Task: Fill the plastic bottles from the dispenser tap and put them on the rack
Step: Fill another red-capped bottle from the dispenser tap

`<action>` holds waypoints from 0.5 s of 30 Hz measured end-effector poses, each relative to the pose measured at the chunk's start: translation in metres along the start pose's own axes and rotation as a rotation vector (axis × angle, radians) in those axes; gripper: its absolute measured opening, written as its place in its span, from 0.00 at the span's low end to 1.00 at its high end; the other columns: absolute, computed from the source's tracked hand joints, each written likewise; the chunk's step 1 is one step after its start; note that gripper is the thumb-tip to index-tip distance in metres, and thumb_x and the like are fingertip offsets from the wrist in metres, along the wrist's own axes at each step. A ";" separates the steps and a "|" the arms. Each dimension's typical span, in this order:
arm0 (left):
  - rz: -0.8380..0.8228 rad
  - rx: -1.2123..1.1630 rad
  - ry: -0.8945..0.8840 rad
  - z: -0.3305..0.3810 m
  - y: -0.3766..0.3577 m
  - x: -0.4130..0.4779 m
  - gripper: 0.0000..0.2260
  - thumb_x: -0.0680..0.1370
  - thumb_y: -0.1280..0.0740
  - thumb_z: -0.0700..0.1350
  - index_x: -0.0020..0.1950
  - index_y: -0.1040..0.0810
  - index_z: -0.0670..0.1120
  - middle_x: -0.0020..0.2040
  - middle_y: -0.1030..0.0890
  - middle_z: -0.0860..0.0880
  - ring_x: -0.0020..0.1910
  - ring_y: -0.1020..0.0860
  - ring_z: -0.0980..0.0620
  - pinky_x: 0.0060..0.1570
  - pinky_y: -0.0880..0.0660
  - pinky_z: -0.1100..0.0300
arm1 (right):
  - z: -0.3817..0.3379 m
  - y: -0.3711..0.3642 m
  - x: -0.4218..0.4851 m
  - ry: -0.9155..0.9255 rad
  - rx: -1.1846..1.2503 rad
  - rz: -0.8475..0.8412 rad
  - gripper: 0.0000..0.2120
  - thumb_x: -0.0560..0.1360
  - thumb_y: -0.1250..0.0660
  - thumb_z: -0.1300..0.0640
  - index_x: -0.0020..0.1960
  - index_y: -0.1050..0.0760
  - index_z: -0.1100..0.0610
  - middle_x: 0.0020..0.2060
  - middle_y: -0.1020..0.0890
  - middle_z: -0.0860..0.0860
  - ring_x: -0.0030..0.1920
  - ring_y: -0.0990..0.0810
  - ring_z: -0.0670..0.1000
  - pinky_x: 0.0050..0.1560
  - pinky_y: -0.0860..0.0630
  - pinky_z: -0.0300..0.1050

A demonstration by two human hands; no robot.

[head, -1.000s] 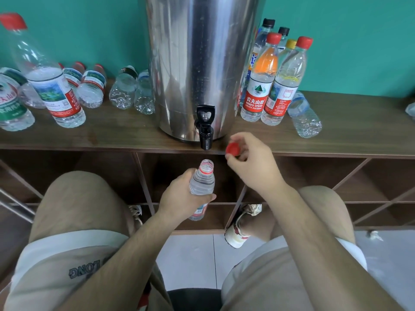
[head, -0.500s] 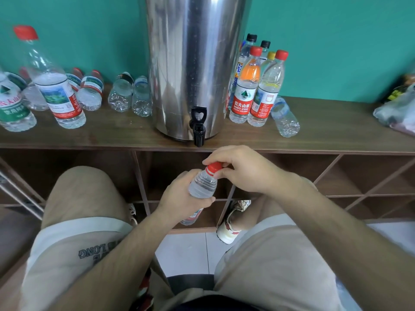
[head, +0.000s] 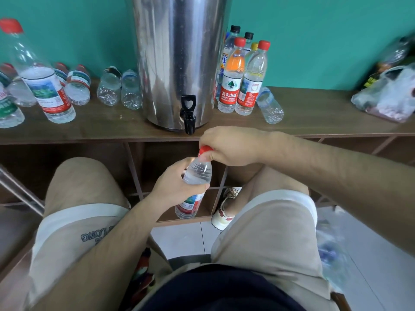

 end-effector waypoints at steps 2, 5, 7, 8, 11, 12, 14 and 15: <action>0.006 -0.004 0.006 0.003 0.001 -0.001 0.23 0.67 0.22 0.62 0.57 0.27 0.72 0.52 0.20 0.66 0.53 0.19 0.60 0.54 0.20 0.61 | -0.001 -0.002 0.002 -0.030 -0.087 0.012 0.19 0.85 0.43 0.38 0.52 0.28 0.54 0.43 0.25 0.48 0.47 0.22 0.55 0.44 0.30 0.49; 0.006 -0.059 -0.040 0.014 0.000 -0.004 0.25 0.65 0.22 0.65 0.56 0.30 0.77 0.53 0.22 0.72 0.55 0.22 0.69 0.46 0.25 0.73 | -0.016 -0.002 0.004 0.034 -0.339 0.176 0.26 0.86 0.53 0.39 0.52 0.24 0.56 0.41 0.20 0.51 0.46 0.20 0.58 0.40 0.35 0.48; -0.003 -0.101 -0.069 0.023 -0.002 -0.005 0.27 0.64 0.21 0.65 0.56 0.32 0.79 0.55 0.24 0.76 0.57 0.26 0.76 0.38 0.27 0.77 | -0.027 0.003 0.003 0.106 -0.454 0.277 0.34 0.84 0.60 0.40 0.48 0.20 0.57 0.40 0.17 0.53 0.43 0.20 0.58 0.38 0.35 0.48; -0.009 -0.130 -0.080 0.026 -0.003 -0.005 0.28 0.64 0.21 0.66 0.57 0.33 0.79 0.55 0.24 0.75 0.57 0.26 0.76 0.38 0.27 0.78 | -0.030 0.007 0.003 0.131 -0.481 0.297 0.35 0.83 0.62 0.40 0.45 0.20 0.57 0.39 0.17 0.53 0.42 0.20 0.58 0.37 0.34 0.47; -0.016 -0.188 -0.088 0.030 -0.005 -0.004 0.31 0.63 0.21 0.65 0.60 0.34 0.78 0.57 0.22 0.72 0.58 0.24 0.73 0.41 0.24 0.76 | -0.028 0.016 0.005 0.110 -0.526 0.331 0.35 0.84 0.62 0.45 0.40 0.21 0.57 0.34 0.19 0.52 0.39 0.23 0.57 0.36 0.36 0.46; -0.008 -0.188 -0.088 0.030 -0.005 -0.003 0.31 0.63 0.21 0.65 0.59 0.34 0.78 0.57 0.23 0.72 0.58 0.24 0.73 0.41 0.24 0.75 | -0.027 0.018 0.007 0.065 -0.526 0.332 0.33 0.85 0.61 0.46 0.37 0.22 0.57 0.31 0.22 0.52 0.36 0.24 0.56 0.35 0.39 0.45; 0.025 -0.178 -0.088 0.030 -0.005 -0.001 0.30 0.64 0.22 0.65 0.58 0.35 0.79 0.56 0.23 0.74 0.57 0.25 0.74 0.39 0.26 0.76 | -0.024 0.019 0.014 -0.051 -0.501 0.325 0.28 0.86 0.53 0.50 0.30 0.31 0.57 0.25 0.32 0.49 0.29 0.31 0.54 0.32 0.45 0.43; 0.046 -0.182 -0.087 0.030 -0.005 -0.001 0.29 0.63 0.22 0.65 0.57 0.35 0.80 0.56 0.24 0.75 0.57 0.25 0.76 0.37 0.27 0.77 | -0.025 0.018 0.018 -0.089 -0.505 0.315 0.27 0.86 0.49 0.52 0.29 0.36 0.56 0.24 0.36 0.49 0.27 0.35 0.53 0.31 0.46 0.42</action>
Point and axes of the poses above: each hand's wrist, its own x-axis towards the middle knuckle, its own y-axis out of the back of the hand, z = x × y, the point moved 8 cm from there along x, towards the middle knuckle
